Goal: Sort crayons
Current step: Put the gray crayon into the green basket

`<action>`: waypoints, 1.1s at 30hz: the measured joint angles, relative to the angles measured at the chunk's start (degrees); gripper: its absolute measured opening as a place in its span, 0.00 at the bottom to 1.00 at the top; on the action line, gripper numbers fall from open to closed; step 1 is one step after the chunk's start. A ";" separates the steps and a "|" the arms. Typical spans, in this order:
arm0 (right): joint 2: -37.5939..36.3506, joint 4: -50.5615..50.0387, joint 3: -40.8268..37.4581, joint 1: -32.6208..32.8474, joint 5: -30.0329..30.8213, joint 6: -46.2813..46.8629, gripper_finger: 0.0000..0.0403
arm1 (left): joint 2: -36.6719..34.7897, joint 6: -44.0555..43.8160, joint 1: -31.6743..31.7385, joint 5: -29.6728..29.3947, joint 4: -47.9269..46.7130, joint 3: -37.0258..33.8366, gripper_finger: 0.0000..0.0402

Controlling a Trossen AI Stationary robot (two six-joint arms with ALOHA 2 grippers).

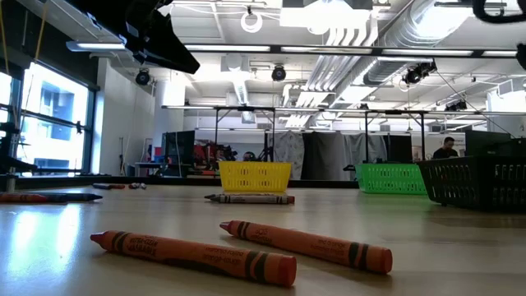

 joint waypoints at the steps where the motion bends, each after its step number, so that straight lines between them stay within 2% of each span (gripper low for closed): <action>1: 0.55 -0.19 0.00 0.02 0.00 -0.07 0.03 | 0.00 0.00 0.00 0.00 0.00 0.00 0.25; 7: 2.26 1.34 0.00 0.02 -1.75 -1.14 0.08 | 0.00 0.03 0.00 0.00 0.00 0.00 0.25; 14: 2.26 1.15 0.00 0.11 -2.66 -0.73 0.29 | 0.00 0.04 0.00 0.00 0.00 0.00 0.25; 18: 2.30 3.12 0.00 0.21 -2.57 3.13 0.36 | 0.00 0.04 0.00 0.00 -0.02 0.00 0.25; 22: 3.57 4.98 0.00 1.28 -2.33 5.25 0.36 | 0.00 0.04 0.00 0.00 -0.07 0.00 0.25; 33: 8.85 5.81 0.00 3.04 -2.19 6.73 0.28 | 0.00 0.07 0.00 0.00 -0.44 0.00 0.25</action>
